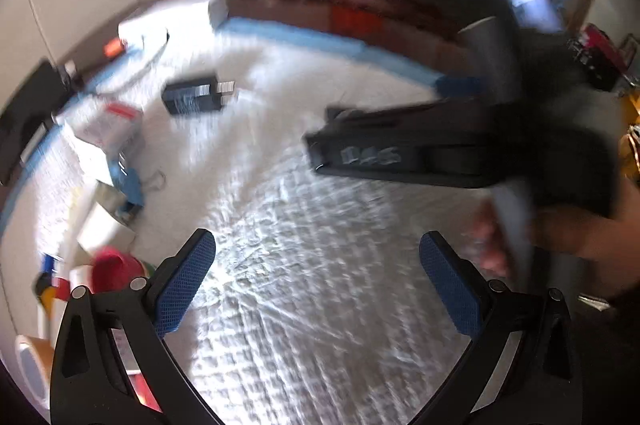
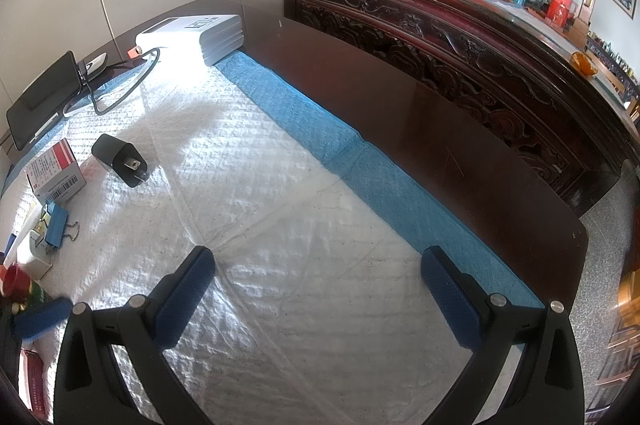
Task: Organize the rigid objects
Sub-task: 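Swing the left tool over the pile toward the brown tape roll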
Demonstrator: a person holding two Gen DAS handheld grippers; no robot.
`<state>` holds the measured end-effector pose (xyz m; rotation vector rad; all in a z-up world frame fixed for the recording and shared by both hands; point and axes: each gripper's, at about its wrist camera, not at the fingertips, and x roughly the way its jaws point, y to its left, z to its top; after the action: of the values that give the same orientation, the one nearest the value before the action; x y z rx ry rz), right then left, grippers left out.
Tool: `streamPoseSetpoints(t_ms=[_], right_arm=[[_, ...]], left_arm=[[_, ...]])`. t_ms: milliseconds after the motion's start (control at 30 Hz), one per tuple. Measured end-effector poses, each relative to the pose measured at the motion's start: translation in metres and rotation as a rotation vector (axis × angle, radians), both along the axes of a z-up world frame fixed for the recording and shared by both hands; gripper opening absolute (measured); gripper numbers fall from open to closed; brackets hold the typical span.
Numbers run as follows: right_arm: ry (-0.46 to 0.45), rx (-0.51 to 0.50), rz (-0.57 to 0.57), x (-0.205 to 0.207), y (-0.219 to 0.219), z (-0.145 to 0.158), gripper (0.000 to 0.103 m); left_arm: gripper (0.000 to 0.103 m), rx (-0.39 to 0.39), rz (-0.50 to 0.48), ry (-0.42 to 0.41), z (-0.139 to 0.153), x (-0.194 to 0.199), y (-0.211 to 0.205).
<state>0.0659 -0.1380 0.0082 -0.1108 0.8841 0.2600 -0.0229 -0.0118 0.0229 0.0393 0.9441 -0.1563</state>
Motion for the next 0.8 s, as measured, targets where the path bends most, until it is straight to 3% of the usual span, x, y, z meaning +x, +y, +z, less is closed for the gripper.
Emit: streamPoseSetpoints(t_ms=[67,133,267,367,433,633,733,800], right_arm=[[0.000,0.000,0.000,0.000,0.000,0.000,0.103],[0.000,0.000,0.000,0.000,0.000,0.000,0.103],[0.000,0.000,0.000,0.000,0.000,0.000,0.103],[0.000,0.000,0.000,0.000,0.001,0.000,0.103],[0.000,0.000,0.000,0.000,0.002,0.000,0.103],[0.000,0.004,0.004,0.000,0.001,0.000,0.103],[0.033,0.038,0.058,-0.002,-0.005,0.005,0.103],[0.002,0.106,0.075,-0.002,-0.013,0.031,0.103]], left_arm=[[0.102,-0.024,0.019,-0.053,0.019,-0.009,0.009],[0.102,-0.101,0.084,-0.080,0.039,-0.018,0.029],[0.103,-0.277,0.288,-0.047,0.054,-0.045,0.084],[0.102,-0.301,0.422,-0.039,0.053,-0.076,0.118],[0.102,-0.306,0.462,-0.062,0.056,-0.094,0.128],[0.103,-0.284,0.510,-0.204,0.100,-0.135,0.146],[0.103,-0.133,0.554,-0.276,0.135,-0.154,0.163],[0.103,-0.036,0.595,-0.330,0.161,-0.173,0.178]])
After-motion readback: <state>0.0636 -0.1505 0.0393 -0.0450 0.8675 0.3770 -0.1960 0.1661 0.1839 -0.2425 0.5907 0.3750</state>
